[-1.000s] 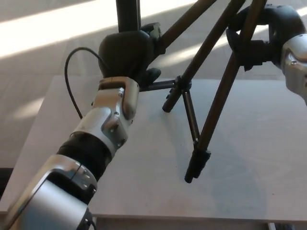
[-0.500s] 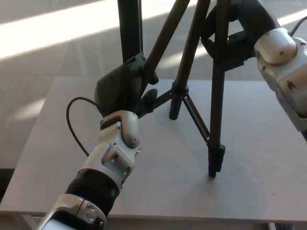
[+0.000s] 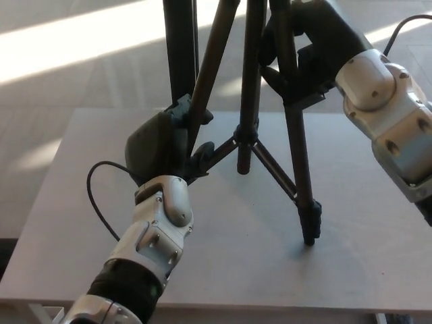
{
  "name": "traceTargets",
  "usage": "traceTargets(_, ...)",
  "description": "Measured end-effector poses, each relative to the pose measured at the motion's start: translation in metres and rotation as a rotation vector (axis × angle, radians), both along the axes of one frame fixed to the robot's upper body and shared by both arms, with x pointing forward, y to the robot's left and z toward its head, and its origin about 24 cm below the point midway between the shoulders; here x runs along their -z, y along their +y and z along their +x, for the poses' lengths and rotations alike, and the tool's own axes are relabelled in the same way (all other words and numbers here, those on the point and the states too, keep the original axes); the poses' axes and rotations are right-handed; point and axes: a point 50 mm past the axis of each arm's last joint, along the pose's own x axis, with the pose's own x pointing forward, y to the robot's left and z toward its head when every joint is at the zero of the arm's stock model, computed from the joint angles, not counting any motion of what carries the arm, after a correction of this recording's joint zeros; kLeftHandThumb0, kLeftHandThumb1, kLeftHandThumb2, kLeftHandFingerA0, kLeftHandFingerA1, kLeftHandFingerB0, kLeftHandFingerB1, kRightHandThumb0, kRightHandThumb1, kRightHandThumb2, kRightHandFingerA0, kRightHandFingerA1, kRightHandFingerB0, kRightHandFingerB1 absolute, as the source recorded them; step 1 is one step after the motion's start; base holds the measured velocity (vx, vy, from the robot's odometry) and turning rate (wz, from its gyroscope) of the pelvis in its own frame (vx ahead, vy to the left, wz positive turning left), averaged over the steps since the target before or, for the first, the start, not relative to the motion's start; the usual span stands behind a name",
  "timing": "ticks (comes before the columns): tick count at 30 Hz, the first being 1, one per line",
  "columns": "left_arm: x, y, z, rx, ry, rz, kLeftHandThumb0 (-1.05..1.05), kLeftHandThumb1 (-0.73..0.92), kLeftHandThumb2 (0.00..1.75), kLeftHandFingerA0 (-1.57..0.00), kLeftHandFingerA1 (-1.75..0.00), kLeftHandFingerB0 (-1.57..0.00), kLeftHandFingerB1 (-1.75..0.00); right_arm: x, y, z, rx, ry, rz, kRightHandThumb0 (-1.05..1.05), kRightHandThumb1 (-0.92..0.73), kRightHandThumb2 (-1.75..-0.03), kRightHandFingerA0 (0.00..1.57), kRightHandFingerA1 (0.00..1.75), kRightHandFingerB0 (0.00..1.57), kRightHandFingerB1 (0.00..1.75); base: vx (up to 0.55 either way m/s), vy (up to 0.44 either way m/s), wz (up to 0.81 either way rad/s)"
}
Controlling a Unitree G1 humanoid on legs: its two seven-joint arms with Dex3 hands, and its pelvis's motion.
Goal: Use both hands of the robot to pick up the tripod lying in the middle of the desk and make it stand upright on the desk
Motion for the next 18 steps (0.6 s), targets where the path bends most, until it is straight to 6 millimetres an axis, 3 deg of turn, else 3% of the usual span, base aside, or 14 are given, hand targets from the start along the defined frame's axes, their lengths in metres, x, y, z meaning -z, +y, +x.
traceTargets(1,0.001,0.0,-0.001,-0.001,-0.001,0.001,-0.23,0.62,0.73,-0.92,-1.58,-0.78,-0.81,0.001,0.0,0.0,-0.004,-0.005,-0.004,-0.24,-0.38,-1.44,0.98,1.75,0.81,1.58,0.0,0.0,0.0)
traceTargets(2,0.001,0.001,-0.001,-0.001,-0.002,0.004,-0.2,0.6,0.73,-0.87,-1.69,-0.78,-1.16,0.001,0.0,-0.001,-0.006,-0.009,-0.006,-0.25,-0.39,-1.4,0.99,1.71,0.84,1.54,0.0,0.0,0.0)
traceTargets(3,0.002,0.001,-0.002,0.0,-0.003,0.013,-0.2,0.6,0.73,-0.87,-1.69,-0.78,-1.16,0.002,-0.001,-0.001,-0.01,-0.015,-0.012,-0.25,-0.39,-1.4,0.99,1.71,0.84,1.54,0.0,0.0,0.0)
traceTargets(6,0.003,0.003,-0.003,0.004,-0.007,0.03,-0.16,0.53,0.88,-0.91,-1.75,-0.71,-1.56,0.002,-0.004,-0.001,-0.016,-0.03,-0.027,-0.24,-0.37,-1.43,0.99,1.71,0.86,1.51,0.0,0.0,0.0)
traceTargets(7,0.004,0.004,-0.003,0.005,-0.008,0.034,-0.21,0.57,0.82,-0.91,-1.74,-0.74,-0.98,0.002,-0.005,-0.001,-0.018,-0.033,-0.03,-0.24,-0.4,-1.41,0.99,1.75,0.83,1.52,0.0,0.0,0.0)
traceTargets(8,0.005,0.004,-0.004,0.006,-0.007,0.04,-0.21,0.57,0.82,-0.91,-1.74,-0.74,-0.98,0.002,-0.006,-0.001,-0.021,-0.036,-0.031,-0.24,-0.4,-1.41,0.99,1.75,0.83,1.52,0.0,0.0,0.0)
traceTargets(10,0.008,0.005,-0.005,0.013,-0.001,0.056,-0.19,0.58,0.79,-0.87,-1.75,-0.74,-1.33,0.003,-0.009,0.0,-0.025,-0.04,-0.027,-0.25,-0.38,-1.42,0.99,1.74,0.84,1.51,0.0,0.0,0.0)
traceTargets(17,0.01,0.006,-0.007,0.041,0.011,0.091,-0.2,0.66,0.79,-0.88,-1.74,-0.76,-1.43,0.005,-0.016,0.002,-0.052,-0.038,-0.019,-0.23,-0.35,-1.39,0.97,1.75,0.84,1.47,0.0,0.0,0.0)
traceTargets(18,0.011,0.006,-0.008,0.045,0.012,0.094,-0.19,0.65,0.79,-0.9,-1.73,-0.8,-1.37,0.005,-0.017,0.002,-0.054,-0.037,-0.02,-0.24,-0.37,-1.35,0.97,1.75,0.83,1.47,0.0,0.0,0.0)
